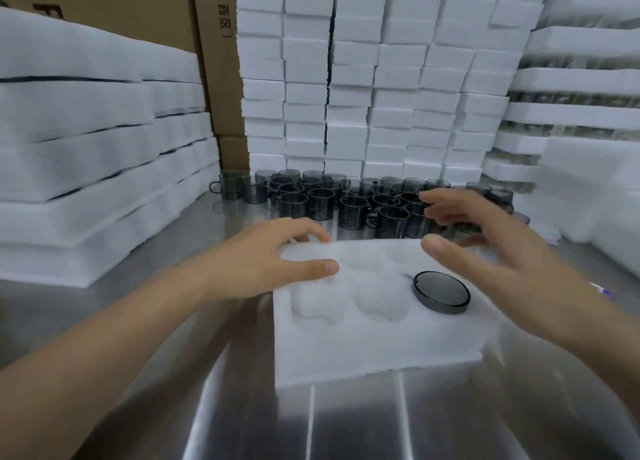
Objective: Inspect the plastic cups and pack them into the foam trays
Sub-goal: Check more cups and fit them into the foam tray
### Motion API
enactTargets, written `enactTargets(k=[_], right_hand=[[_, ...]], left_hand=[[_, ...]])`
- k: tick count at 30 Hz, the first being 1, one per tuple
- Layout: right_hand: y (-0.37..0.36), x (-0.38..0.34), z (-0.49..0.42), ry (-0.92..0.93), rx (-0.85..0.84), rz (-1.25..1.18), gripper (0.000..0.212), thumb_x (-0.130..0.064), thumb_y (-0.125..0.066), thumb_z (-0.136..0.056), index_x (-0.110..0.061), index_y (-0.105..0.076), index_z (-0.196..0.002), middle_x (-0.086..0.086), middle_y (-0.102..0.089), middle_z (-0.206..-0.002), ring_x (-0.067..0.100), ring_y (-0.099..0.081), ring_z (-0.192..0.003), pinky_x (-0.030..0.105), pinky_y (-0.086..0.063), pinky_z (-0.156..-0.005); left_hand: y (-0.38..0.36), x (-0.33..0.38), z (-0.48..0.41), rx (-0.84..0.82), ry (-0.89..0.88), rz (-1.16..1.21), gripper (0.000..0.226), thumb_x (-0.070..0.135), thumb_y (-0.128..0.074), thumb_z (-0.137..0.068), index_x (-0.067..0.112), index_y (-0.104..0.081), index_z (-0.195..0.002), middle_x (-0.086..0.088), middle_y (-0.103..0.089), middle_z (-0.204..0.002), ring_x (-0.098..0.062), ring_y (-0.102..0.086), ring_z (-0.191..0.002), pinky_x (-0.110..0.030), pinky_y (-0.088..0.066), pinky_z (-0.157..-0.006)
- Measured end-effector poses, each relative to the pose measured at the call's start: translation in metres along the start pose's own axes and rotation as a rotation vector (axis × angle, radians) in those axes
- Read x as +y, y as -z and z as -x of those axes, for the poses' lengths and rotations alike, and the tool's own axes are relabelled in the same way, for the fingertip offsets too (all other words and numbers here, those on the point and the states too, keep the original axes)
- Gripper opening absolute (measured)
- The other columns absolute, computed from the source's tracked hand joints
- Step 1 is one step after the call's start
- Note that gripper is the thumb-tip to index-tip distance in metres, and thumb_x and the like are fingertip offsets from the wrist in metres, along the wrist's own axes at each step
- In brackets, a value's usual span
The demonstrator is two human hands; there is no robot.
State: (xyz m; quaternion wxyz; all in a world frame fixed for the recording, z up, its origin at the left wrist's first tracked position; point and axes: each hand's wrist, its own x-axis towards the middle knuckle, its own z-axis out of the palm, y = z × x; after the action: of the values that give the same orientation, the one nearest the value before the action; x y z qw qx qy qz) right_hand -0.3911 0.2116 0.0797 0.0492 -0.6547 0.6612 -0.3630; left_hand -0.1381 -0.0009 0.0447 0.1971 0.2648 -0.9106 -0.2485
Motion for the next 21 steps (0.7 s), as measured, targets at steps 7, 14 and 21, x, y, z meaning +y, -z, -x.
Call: enactTargets(k=[7, 14, 21], right_hand=[[-0.018, -0.005, 0.006, -0.002, -0.302, 0.189, 0.077, -0.101, -0.017, -0.078, -0.077, -0.005, -0.150, -0.065, 0.001, -0.147, -0.033, 0.010, -0.141, 0.015, -0.005, -0.120], [-0.030, -0.009, 0.004, 0.026, -0.414, 0.383, 0.087, -0.104, -0.005, -0.073, -0.073, -0.002, -0.154, -0.054, 0.006, -0.158, -0.028, 0.011, -0.145, 0.007, 0.011, -0.117], [-0.037, -0.001, 0.005, 0.031, -0.286, 0.416, 0.084, -0.102, -0.005, -0.080, -0.066, -0.027, -0.152, -0.044, -0.020, -0.161, -0.010, -0.028, -0.147, 0.028, -0.024, -0.126]], left_hand=[[-0.005, -0.004, -0.003, 0.026, -0.010, 0.027, 0.066, 0.098, -0.062, -0.072, 0.059, -0.062, -0.125, 0.026, -0.066, -0.117, 0.001, -0.064, -0.107, -0.041, -0.056, -0.099], [-0.007, -0.008, -0.005, 0.072, -0.048, 0.046, 0.057, 0.094, -0.061, -0.078, 0.058, -0.067, -0.121, 0.030, -0.067, -0.116, 0.004, -0.064, -0.109, -0.032, -0.053, -0.095], [-0.007, -0.055, -0.023, 0.452, 0.133, 0.157, 0.025, 0.046, -0.064, -0.105, 0.028, -0.078, -0.094, 0.006, -0.076, -0.086, -0.017, -0.070, -0.085, -0.043, -0.055, -0.079]])
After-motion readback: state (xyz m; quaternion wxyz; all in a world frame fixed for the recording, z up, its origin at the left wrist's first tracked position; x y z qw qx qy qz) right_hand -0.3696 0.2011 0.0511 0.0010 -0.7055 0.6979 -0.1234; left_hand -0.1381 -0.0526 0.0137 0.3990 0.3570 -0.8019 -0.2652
